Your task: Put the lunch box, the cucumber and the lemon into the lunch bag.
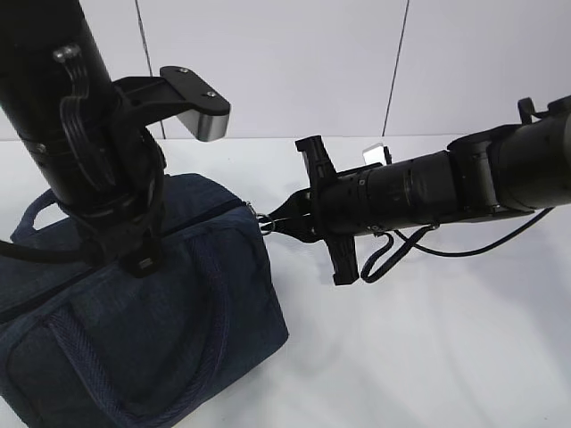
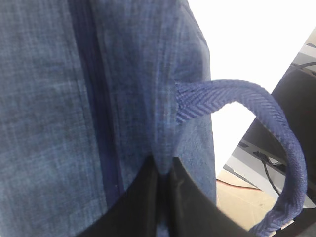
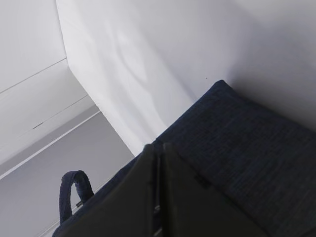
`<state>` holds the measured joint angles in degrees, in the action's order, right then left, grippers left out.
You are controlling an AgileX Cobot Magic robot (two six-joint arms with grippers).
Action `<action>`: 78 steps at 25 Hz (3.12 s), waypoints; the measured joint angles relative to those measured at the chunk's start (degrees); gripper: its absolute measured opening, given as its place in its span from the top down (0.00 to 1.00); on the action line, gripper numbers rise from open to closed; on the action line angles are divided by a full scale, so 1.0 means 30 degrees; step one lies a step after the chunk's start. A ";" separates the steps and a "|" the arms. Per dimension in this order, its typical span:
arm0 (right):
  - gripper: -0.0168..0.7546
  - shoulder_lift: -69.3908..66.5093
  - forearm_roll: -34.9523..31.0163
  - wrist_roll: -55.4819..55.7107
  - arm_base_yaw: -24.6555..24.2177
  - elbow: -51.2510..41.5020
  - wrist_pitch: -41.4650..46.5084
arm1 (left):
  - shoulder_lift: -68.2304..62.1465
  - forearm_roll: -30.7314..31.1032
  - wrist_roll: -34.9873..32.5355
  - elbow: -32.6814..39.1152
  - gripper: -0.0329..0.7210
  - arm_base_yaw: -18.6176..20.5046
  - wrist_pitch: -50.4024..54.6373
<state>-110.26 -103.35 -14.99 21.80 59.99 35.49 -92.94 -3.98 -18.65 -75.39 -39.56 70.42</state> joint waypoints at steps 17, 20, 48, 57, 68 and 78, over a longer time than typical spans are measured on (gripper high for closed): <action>0.71 -0.0013 0.1888 -0.0058 -0.1768 0.0000 0.1913 | 0.0000 0.0000 0.0000 0.0000 0.96 0.0000 0.0000; 0.65 -0.0013 0.1979 -0.0058 -0.1768 0.0000 0.2759 | 0.0000 0.0000 0.0000 0.0000 0.96 0.0000 0.0000; 0.64 -0.0013 0.0143 -0.0088 -0.0750 0.0000 0.3580 | 0.0000 0.0000 0.0013 0.0000 0.96 0.0000 0.0000; 0.64 -0.0013 0.0129 -0.0026 -0.0637 0.0113 0.2816 | 0.0000 0.0000 0.0042 0.0000 0.96 0.0000 0.0000; 0.64 -0.0013 0.0099 -0.0014 -0.0477 0.0750 0.2724 | 0.0000 0.0044 0.0042 0.0000 0.96 0.0000 0.0000; 0.67 -0.0013 0.0099 -0.0014 0.0017 0.0750 0.2381 | 0.0000 0.0044 0.0042 0.0000 0.96 0.0000 0.0000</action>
<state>-110.30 -103.06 -15.03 21.86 62.24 42.64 -92.94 -3.84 -18.52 -75.39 -39.56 70.42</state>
